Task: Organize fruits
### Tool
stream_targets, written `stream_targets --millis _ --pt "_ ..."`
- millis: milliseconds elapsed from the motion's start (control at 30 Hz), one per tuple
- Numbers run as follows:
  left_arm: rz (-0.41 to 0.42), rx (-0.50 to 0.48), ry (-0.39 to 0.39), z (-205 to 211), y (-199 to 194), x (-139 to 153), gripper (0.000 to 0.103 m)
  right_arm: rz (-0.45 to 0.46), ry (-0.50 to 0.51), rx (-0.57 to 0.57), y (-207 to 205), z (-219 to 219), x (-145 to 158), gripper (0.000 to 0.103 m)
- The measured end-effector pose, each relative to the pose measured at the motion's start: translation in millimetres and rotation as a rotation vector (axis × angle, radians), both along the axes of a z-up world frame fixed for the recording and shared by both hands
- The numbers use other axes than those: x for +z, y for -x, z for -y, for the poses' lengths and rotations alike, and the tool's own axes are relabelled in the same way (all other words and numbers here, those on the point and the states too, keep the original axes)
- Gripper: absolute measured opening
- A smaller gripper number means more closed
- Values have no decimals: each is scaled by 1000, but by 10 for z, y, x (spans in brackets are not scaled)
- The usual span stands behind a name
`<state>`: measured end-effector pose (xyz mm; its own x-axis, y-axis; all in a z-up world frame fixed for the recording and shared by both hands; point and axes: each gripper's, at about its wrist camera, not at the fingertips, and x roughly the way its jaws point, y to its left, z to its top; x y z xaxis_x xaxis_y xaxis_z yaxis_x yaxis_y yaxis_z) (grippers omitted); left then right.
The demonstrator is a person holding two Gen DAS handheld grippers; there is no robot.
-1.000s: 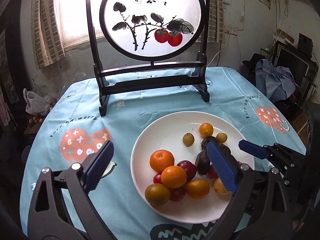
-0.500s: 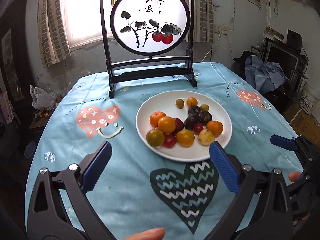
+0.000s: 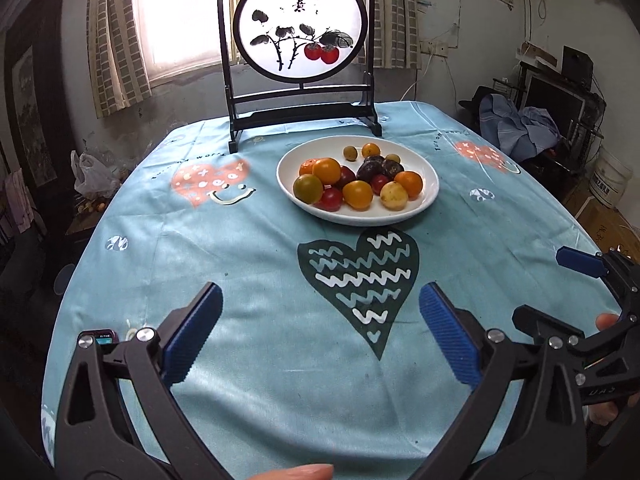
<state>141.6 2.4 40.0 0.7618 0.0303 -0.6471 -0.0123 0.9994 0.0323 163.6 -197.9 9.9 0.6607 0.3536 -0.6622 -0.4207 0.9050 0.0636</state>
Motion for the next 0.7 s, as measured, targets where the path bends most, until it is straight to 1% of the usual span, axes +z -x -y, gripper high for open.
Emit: stream_targets --millis 233,433,700 --pt "6 -11 4 46 93 16 100 -6 5 -4 68 15 -26 102" --pt "21 -5 6 36 109 41 100 4 4 -1 115 3 -12 102" --pt "13 -1 6 21 92 25 100 0 2 -8 111 21 5 102"
